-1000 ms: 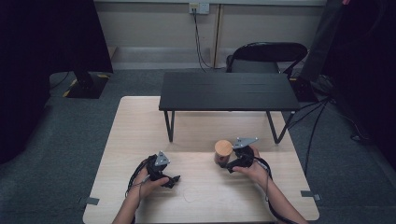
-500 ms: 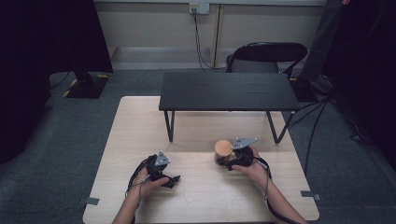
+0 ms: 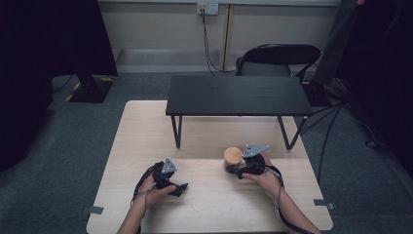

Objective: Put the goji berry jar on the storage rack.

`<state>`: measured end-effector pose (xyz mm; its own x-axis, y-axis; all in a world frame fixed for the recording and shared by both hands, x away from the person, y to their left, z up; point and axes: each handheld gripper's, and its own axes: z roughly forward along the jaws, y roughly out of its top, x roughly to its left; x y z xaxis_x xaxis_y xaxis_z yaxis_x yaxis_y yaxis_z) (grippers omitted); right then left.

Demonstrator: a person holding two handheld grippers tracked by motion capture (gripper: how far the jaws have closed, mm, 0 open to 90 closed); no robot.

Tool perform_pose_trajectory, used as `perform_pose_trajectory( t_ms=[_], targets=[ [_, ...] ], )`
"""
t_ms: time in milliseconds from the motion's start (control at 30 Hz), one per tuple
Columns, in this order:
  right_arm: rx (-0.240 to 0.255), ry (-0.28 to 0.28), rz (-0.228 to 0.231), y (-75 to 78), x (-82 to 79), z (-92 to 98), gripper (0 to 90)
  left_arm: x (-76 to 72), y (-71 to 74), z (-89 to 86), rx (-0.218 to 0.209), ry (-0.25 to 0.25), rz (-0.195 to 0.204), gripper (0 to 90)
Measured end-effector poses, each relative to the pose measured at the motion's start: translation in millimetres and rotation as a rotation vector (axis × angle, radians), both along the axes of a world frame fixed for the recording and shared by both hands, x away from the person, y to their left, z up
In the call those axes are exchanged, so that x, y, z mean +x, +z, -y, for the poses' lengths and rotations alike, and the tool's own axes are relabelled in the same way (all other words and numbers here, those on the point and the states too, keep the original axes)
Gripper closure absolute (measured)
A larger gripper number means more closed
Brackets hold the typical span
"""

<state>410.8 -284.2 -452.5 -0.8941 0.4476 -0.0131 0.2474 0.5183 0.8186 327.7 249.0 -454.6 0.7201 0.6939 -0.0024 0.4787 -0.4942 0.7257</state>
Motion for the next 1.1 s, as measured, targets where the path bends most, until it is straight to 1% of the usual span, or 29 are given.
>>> perform_pose_trajectory(
  t_ms=[67, 200, 267, 300, 433, 467, 633, 767, 867, 1000, 1100],
  targets=[
    [-0.003, 0.004, -0.001, 2.5, -1.7, 0.4, 25.4, 0.0, 0.0, 0.0, 0.0, 0.0, 0.0, 0.0],
    [0.015, 0.005, -0.013, 7.3, -5.0, 4.2, 25.5, 0.0, 0.0, 0.0, 0.0, 0.0, 0.0, 0.0],
    [0.023, 0.007, -0.026, 11.6, -5.3, 6.3, 25.5, 0.0, -0.1, 0.0, 0.0, 0.0, 0.0, 0.0],
    [0.026, 0.009, -0.024, 13.6, -6.2, 7.4, 25.5, 0.0, -0.1, 0.0, 0.0, 0.0, 0.0, 0.0],
    [0.036, 0.009, -0.037, 24.9, -8.7, 10.9, 25.5, 0.0, -0.1, 0.0, -0.001, 0.0, 0.0, 0.0],
    [0.035, 0.011, -0.033, 28.1, -9.3, 11.6, 25.5, 0.0, 0.0, 0.0, 0.0, 0.0, 0.0, 0.0],
    [0.034, 0.016, -0.039, 49.2, -12.5, 14.2, 25.5, 0.0, 0.0, 0.0, 0.0, 0.0, 0.0, 0.0],
    [0.031, 0.028, -0.027, 66.8, -14.7, 14.9, 25.5, 0.0, -0.1, 0.0, 0.0, 0.0, 0.0, 0.0],
    [0.027, 0.039, -0.029, 78.4, -14.4, 14.8, 25.5, 0.0, 0.0, 0.0, 0.0, 0.0, 0.0, 0.0],
    [0.037, 0.041, -0.035, 91.0, -12.0, 15.9, 25.5, -0.1, -0.1, 0.1, 0.0, 0.001, 0.0, 0.0],
    [0.043, 0.034, -0.05, 107.4, -9.3, 17.0, 25.5, -0.3, 0.0, 0.2, 0.0, 0.002, 0.0, 0.0]
  ],
)
